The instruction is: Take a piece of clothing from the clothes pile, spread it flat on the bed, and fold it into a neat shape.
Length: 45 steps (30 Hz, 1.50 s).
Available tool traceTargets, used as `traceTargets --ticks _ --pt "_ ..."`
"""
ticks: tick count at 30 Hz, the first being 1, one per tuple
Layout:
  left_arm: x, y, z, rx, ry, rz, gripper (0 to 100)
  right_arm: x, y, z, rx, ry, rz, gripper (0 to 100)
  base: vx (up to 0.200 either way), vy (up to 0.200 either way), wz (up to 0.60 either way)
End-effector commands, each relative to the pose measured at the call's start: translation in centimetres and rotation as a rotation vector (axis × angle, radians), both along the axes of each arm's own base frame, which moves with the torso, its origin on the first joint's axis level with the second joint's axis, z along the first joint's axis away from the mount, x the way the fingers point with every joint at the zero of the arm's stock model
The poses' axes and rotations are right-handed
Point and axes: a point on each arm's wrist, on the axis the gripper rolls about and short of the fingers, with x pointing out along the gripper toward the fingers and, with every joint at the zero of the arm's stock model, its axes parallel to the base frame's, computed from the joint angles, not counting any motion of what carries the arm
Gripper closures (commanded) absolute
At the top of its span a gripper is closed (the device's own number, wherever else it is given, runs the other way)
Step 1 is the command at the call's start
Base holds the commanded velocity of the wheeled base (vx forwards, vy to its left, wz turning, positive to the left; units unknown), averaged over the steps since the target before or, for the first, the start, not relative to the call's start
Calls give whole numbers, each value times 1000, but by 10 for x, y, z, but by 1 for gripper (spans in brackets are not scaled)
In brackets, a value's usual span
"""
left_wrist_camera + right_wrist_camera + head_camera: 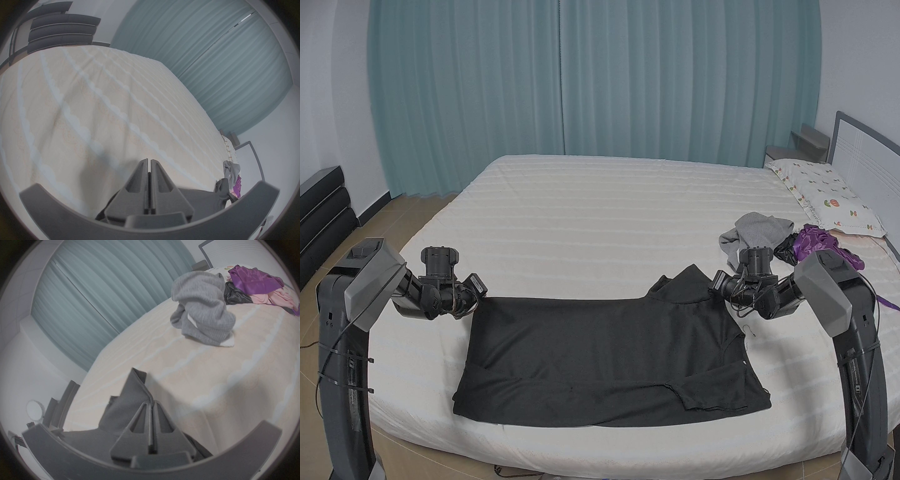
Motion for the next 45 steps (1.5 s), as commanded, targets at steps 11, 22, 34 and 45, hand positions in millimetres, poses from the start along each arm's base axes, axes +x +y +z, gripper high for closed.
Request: traceTargets --ticks 11,22,34,45 --pt "-8 11 26 -2 -37 26 100 -11 -21 45 84 -108 -31 100 0 0 0" --pt "-9 12 30 -4 -43 27 100 -12 -21 48 97 -136 -32 100 0 0 0" --pt "-19 10 26 2 -11 12 100 -30 -26 44 110 -67 7 100 0 0 0" --pt "-46 9 34 46 23 -51 100 -63 -35 43 136 17 62 100 0 0 0"
